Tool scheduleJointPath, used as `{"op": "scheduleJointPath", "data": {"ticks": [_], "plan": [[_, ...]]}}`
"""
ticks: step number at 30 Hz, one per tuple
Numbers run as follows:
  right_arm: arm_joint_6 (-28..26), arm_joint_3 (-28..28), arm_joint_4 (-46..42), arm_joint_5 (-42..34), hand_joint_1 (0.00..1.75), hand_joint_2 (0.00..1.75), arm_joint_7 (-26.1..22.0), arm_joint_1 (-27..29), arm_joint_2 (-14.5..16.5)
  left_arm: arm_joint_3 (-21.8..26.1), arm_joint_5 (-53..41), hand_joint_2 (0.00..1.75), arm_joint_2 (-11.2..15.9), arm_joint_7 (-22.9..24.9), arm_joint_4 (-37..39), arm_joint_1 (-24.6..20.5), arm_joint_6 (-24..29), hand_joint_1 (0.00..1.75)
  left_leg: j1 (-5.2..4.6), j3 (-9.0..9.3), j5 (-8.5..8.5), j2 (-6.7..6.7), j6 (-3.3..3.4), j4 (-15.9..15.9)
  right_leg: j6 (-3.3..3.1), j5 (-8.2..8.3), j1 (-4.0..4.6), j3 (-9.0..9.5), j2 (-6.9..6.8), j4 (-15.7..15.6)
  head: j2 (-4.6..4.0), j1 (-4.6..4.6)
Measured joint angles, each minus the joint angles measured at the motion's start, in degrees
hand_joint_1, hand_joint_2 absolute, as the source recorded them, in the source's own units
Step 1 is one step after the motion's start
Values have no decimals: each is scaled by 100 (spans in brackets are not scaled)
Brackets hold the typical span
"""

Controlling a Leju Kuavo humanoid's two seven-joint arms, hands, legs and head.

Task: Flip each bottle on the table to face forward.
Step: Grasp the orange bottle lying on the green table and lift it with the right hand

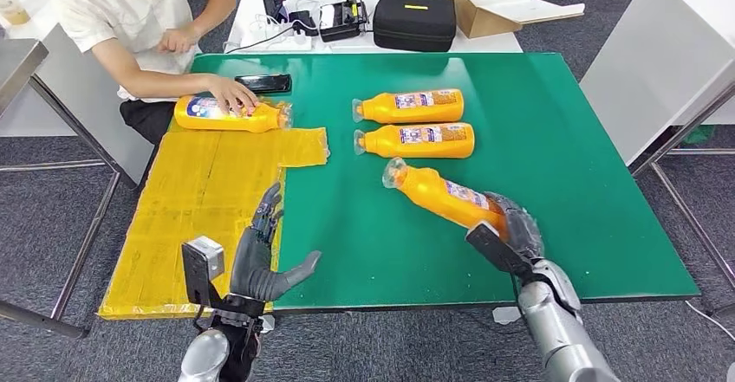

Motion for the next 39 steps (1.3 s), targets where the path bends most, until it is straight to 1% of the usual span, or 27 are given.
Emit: {"op": "scheduleJointPath", "data": {"ticks": [3, 6, 10, 13, 18, 21, 30, 32, 35, 39], "plan": [[394, 250, -501, -628, 175, 175, -152, 195, 224, 24, 620, 175, 4, 149, 338, 1, -157, 0, 2, -11, 3, 5, 0, -1, 0, 0, 1, -15, 1, 3, 0, -1], [585, 539, -957, -1118, 175, 175, -246, 354, 422, 26, 883, 175, 7, 173, 626, -18, -174, 0, 5, -35, 12, -2, 4, -1, 0, -1, 0, -31, -3, 6, 0, 0], [801, 903, -1533, -1610, 175, 175, -382, 465, 700, 16, 1424, 175, 7, 309, 876, -54, -447, 0, 3, -53, 12, -1, 5, 0, 0, -1, -3, -48, -1, 7, 0, 2], [911, 1180, -1842, -1836, 175, 175, -406, 499, 919, -27, 1629, 175, 13, 293, 1003, -86, -586, 0, 2, -62, 12, 1, 5, 0, 0, -1, -4, -61, -1, 7, 0, 1], [1019, 1537, -2054, -1959, 175, 175, -346, 526, 1197, -160, 1549, 175, 32, 162, 1076, -135, -689, 0, 3, -66, 11, 1, 5, 0, -1, -2, -4, -67, -2, 7, 0, 0], [1024, 1647, -2084, -1973, 175, 175, -343, 543, 1266, -213, 1443, 175, 38, 93, 1082, -147, -714, 0, 3, -68, 11, 1, 5, 0, -1, -2, -4, -68, -2, 7, 0, -1], [1026, 1740, -2080, -1950, 175, 175, -338, 544, 1279, -256, 1390, 175, 43, 46, 1082, -156, -782, 0, 3, -69, 11, 0, 5, 0, 0, -2, -4, -68, -2, 7, 0, 1], [993, 1966, -2013, -1866, 175, 175, -284, 546, 1310, -314, 1313, 175, 50, -79, 1037, -168, -824, 0, 3, -70, 11, 0, 5, 0, 0, -1, -4, -69, -2, 7, 0, 2], [841, 2502, -1794, -1721, 175, 175, -170, 577, 1375, -359, 945, 175, 55, -337, 677, -175, -652, 0, 3, -71, 11, 0, 5, 0, -1, -2, -4, -71, -2, 7, 0, 1], [719, 2681, -1741, -1640, 175, 175, -57, 596, 1384, -346, 751, 175, 55, -403, 462, -175, -454, 0, 3, -72, 11, 1, 5, 0, -1, -2, -4, -72, -2, 7, 0, 2]]}}
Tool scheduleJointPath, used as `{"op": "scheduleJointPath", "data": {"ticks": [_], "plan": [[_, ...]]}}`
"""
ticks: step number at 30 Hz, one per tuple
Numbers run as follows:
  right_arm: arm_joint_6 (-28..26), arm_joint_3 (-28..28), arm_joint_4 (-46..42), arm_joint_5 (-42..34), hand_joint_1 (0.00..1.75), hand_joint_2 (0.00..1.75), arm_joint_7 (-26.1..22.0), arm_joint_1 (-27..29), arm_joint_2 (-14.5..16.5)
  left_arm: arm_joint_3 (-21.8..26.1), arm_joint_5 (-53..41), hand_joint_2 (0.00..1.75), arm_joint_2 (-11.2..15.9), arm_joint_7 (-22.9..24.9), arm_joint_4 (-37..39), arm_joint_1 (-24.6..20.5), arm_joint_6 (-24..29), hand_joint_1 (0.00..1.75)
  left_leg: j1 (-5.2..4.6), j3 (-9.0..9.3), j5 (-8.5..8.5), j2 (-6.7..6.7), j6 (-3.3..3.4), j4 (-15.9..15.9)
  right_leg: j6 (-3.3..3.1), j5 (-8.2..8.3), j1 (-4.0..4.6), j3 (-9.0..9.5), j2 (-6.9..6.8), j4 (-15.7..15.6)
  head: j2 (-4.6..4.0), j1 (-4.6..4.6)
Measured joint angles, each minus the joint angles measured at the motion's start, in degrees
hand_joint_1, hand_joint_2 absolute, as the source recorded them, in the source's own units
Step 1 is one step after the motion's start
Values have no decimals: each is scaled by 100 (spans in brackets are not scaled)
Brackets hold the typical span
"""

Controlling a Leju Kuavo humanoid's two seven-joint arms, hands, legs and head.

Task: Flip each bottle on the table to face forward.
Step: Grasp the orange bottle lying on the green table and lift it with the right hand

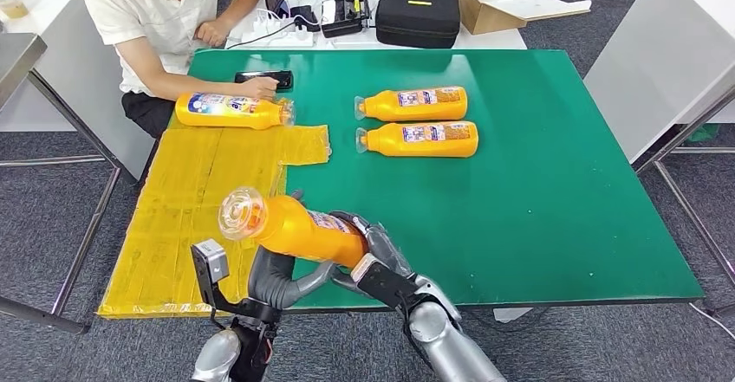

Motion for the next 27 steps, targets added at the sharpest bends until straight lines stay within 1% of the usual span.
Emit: {"op": "scheduleJointPath", "data": {"ticks": [3, 7, 11, 12, 15, 16, 18, 19, 20, 22, 23, 24, 27], "plan": [[-112, 80, 2, 133, 175, 175, 118, 5, 16, 47, 225, 175, -1, 86, -127, 2, 53, 0, 0, 0, 0, 0, 0, 0, 0, 0, 0, 0, 0, 0, 0, 0], [-225, 214, 0, 330, 175, 175, 218, 22, 55, 124, 310, 175, -4, 2, -247, 4, 225, 0, 1, 0, 1, 0, 0, 0, 0, 0, 1, 0, 0, 0, 0, -1], [-328, 365, 1, 465, 175, 175, 264, 19, 59, 200, 648, 175, -16, 143, -288, 8, 99, 0, 1, 0, 0, 1, 0, 0, 0, 0, 1, -1, 0, 0, 0, 1], [-333, 396, 2, 468, 175, 175, 260, 11, 59, 213, 762, 175, -20, 185, -279, 7, 29, 30, 1, 0, 0, 1, 0, 0, 0, 0, 0, -2, 0, 0, 0, 1], [-338, 465, 15, 465, 175, 175, 232, -25, 59, 227, 1069, 175, -23, 255, -210, -3, -187, 161, 0, -1, 0, 0, 0, 0, 0, 0, 0, -2, 0, 0, 0, 0], [-344, 479, 23, 463, 175, 175, 219, -33, 58, 227, 1143, 175, -23, 269, -179, -7, -263, 175, 0, -1, 0, 0, 0, 0, 0, 0, 0, -2, 0, 0, 0, 0], [-361, 499, 43, 449, 175, 175, 180, -40, 52, 226, 1225, 175, -24, 254, -116, -16, -402, 175, 0, -1, 0, 0, 0, 0, 0, 0, 0, -2, 0, 0, 0, 0], [-375, 507, 52, 434, 164, 175, 153, -40, 48, 225, 1208, 175, -24, 212, -87, -21, -449, 175, 0, -1, 0, 0, 0, 0, 0, 0, 0, -2, 0, 0, 0, 0], [-393, 511, 61, 415, 144, 175, 130, -39, 44, 220, 1165, 175, -24, 157, -64, -27, -474, 175, 0, -1, 0, 0, 0, 0, 0, 0, 0, -2, 0, 0, 0, 0], [-425, 515, 69, 373, 57, 175, 100, -36, 42, 206, 1050, 175, -24, 71, -42, -39, -491, 175, 0, -1, 0, 0, 0, 0, 0, 0, 0, -2, 0, 0, 0, 0], [-433, 514, 70, 357, 24, 175, 94, -33, 43, 199, 1005, 175, -24, 54, -40, -47, -490, 175, 0, -1, 0, 0, 0, 0, 0, 0, 0, -3, 0, 0, 0, 0], [-435, 513, 70, 343, 0, 175, 92, -28, 45, 193, 964, 175, -24, 48, -40, -57, -487, 175, 0, -1, 0, 0, 0, 0, 0, 0, 0, -3, 0, 0, 0, 0], [-507, 500, 69, 353, 0, 175, 105, -12, 60, 180, 861, 175, -24, 9, -47, -74, -454, 175, 0, -1, 0, 1, 0, 0, 0, 0, 0, -2, 0, 0, 0, 1]]}}
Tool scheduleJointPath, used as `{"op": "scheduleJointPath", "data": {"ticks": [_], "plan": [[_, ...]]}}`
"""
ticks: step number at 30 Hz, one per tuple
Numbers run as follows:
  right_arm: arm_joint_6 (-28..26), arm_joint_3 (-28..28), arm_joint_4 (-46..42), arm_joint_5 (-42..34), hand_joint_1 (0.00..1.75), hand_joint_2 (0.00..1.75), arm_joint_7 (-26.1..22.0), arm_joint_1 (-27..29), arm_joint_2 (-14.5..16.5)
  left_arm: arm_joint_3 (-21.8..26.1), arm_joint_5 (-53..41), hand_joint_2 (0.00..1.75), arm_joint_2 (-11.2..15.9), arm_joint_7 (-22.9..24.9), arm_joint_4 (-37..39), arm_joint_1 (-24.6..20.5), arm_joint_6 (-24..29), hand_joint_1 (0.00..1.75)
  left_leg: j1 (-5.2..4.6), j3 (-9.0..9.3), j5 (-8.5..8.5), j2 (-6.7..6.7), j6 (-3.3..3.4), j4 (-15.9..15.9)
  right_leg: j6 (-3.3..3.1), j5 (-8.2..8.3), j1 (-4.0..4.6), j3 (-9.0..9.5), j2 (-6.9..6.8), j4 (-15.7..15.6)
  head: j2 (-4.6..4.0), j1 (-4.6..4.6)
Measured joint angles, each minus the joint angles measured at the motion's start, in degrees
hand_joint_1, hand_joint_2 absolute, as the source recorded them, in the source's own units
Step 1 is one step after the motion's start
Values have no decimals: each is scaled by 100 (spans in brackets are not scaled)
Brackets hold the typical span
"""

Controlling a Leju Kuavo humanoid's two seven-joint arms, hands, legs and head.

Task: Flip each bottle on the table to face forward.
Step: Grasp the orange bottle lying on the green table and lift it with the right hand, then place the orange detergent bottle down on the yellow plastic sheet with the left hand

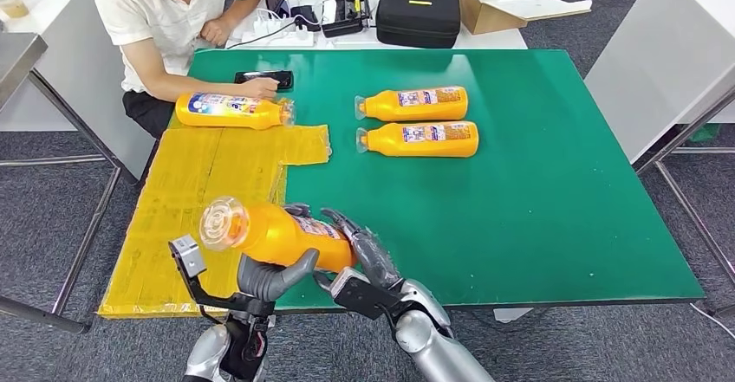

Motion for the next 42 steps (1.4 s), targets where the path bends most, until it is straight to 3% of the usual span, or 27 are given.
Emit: {"op": "scheduleJointPath", "data": {"ticks": [7, 12, 17, 21, 24, 28, 32, 36, 42], "plan": [[-361, -20, -134, 392, 0, 175, 212, 153, 133, 17, -303, 175, 0, -135, -195, 28, 299, 175, 0, 0, 0, 0, 0, 0, -1, -1, 0, -1, 0, 0, 0, -1], [-638, -103, -276, 629, 0, 175, 268, 442, 188, 118, -1001, 175, 0, -271, -459, 87, 883, 175, 0, -3, -1, -1, 0, 0, -1, -1, 0, -1, 0, 0, 0, 0], [-1676, -432, -725, 1656, 0, 175, 447, 834, 235, 266, -3365, 175, -5, -410, -896, 146, 2054, 175, 0, -7, -1, -3, 0, 0, -1, -1, 0, -3, -2, 0, 0, 2], [-2373, -892, -1464, 2450, 0, 175, 627, 1046, 314, 416, -5770, 175, -6, 16, -1187, 146, 2759, 175, 0, -7, -1, -2, 0, 0, 0, -1, -1, -4, -1, 0, 0, 2], [-2573, -1228, -2008, 2614, 0, 175, 637, 1120, 332, 560, -6898, 175, -4, 225, -1266, 120, 3110, 175, 0, -7, 0, -1, 0, 0, 0, 0, 0, -4, -1, 0, 0, 2], [-2733, -1488, -2452, 2654, 0, 175, 572, 1187, 352, 715, -7567, 175, 9, 439, -1309, 86, 3253, 175, 0, -7, 0, -1, 0, 0, 0, 0, 0, -3, -1, 0, 0, 2], [-2728, -1762, -2773, 2442, 0, 175, 398, 1198, 364, 977, -8636, 175, 110, 883, -1121, -47, 3048, 175, 0, -7, 0, -1, 0, 0, 0, 0, 0, -5, -1, 0, 0, 2], [-2581, -2037, -2808, 2080, 0, 175, 66, 1138, 369, 1266, -9288, 175, 387, 1093, -232, -412, 2922, 175, 0, -7, 2, 0, -1, 0, -1, 1, 0, -4, -1, 1, 0, 2], [-2481, -2179, -2666, 1817, 0, 175, -237, 1019, 379, 1553, -9424, 175, 725, 1116, 968, -925, 2875, 175, 1, -8, 3, -1, 0, 0, -1, 2, 0, -3, -1, 2, 0, 2]]}}
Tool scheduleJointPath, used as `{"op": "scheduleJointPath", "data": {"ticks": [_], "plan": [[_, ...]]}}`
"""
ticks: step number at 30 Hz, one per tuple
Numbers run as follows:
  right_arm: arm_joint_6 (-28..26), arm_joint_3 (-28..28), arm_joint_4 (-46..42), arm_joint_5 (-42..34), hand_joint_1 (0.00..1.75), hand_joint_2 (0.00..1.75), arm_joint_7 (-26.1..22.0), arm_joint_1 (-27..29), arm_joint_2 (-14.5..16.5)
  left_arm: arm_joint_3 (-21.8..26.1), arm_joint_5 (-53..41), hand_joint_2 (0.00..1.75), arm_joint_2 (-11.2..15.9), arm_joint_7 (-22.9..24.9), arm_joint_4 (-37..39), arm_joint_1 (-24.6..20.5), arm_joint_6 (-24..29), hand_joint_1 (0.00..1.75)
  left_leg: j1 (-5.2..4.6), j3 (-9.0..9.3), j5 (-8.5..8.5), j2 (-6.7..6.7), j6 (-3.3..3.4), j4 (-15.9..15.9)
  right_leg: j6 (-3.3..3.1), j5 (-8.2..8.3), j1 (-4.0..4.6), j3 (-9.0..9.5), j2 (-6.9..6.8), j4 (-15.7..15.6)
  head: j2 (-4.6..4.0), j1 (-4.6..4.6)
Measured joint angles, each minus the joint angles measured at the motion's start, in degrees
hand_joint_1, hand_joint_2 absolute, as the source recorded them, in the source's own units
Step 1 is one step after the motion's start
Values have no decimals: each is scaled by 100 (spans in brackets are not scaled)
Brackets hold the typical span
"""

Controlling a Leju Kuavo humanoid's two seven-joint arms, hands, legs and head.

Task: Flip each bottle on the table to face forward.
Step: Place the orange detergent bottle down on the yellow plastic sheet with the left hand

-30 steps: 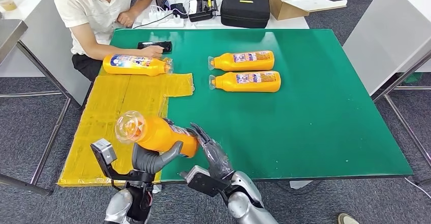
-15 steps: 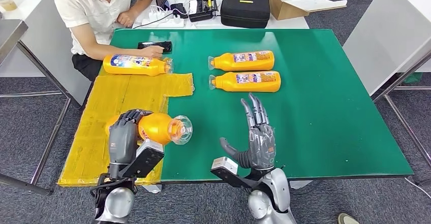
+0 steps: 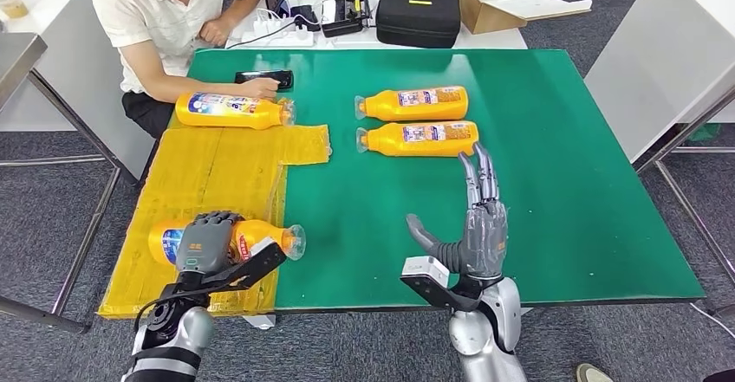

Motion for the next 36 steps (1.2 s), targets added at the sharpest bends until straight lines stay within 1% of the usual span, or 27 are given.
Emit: {"op": "scheduleJointPath", "data": {"ticks": [6, 8, 10, 17, 18, 19, 22, 23, 26, 28, 32, 36], "plan": [[-3, -20, 217, -234, 0, 175, -153, -145, 1, 292, 50, 175, 261, -9, 971, -630, -34, 175, 0, 9, 0, -5, 0, -1, 0, -1, 0, 11, -2, 0, 0, 0], [-1, -25, 280, -269, 0, 175, -179, -176, 1, 340, 50, 175, 300, -30, 1184, -766, -52, 161, 0, 17, -1, -5, -1, -1, -1, -1, 0, 19, -2, 0, 0, 0], [3, -25, 347, -295, 0, 175, -203, -198, 1, 376, 50, 175, 321, -47, 1357, -874, -75, 148, 0, 23, -1, -6, -1, -2, -1, -1, 0, 26, -2, 0, 0, 0], [22, -27, 521, -361, 0, 175, -257, -244, -1, 414, 50, 175, 355, -57, 1714, -1111, -179, 148, -1, 60, -2, -17, -2, -4, -2, -5, 0, 65, -5, -1, 0, 0], [29, -27, 536, -361, 0, 175, -257, -244, 0, 415, 50, 175, 358, -57, 1737, -1126, -181, 145, -1, 63, -2, -18, -2, -4, -3, -5, 0, 68, -5, -1, 0, 0], [36, -27, 549, -361, 0, 175, -257, -245, 0, 416, 50, 175, 360, -57, 1757, -1138, -181, 114, -1, 66, -2, -19, -2, -4, -3, -5, 0, 71, -5, -1, 0, 0], [42, -27, 581, -364, 0, 175, -259, -246, -1, 421, 52, 175, 364, -60, 1807, -1162, -190, 8, -1, 72, -1, -20, -2, -5, -3, -5, 0, 78, -5, 0, 0, 0], [48, -27, 592, -373, 0, 175, -267, -249, -1, 423, 56, 175, 365, -62, 1830, -1173, -218, 2, -1, 73, -1, -21, -3, -5, -2, -5, 0, 80, -4, 0, 0, 0], [107, -27, 663, -478, 0, 175, -354, -301, -4, 419, 92, 175, 402, -109, 2035, -1258, -461, 0, -1, 78, -1, -24, -3, -5, -2, -4, 0, 85, -4, 0, 0, 0], [146, -27, 765, -582, 0, 175, -448, -378, -10, 407, 184, 175, 481, -256, 2289, -1370, -663, 0, -1, 84, -1, -24, -3, -5, -2, -5, 0, 92, -3, 0, 0, 0], [196, -25, 1044, -809, 0, 175, -567, -567, -30, 381, 398, 175, 724, -667, 2829, -1622, -902, 0, -1, 111, -5, -27, -6, -9, -3, -15, 0, 121, -7, 0, 0, 1], [201, 53, 1340, -1083, 0, 175, -585, -765, -66, 247, 553, 175, 1031, -1052, 3248, -1887, -1393, 0, -4, 180, -43, -28, -31, -16, -22, -40, 1, 195, -7, 0, 0, 2]]}}
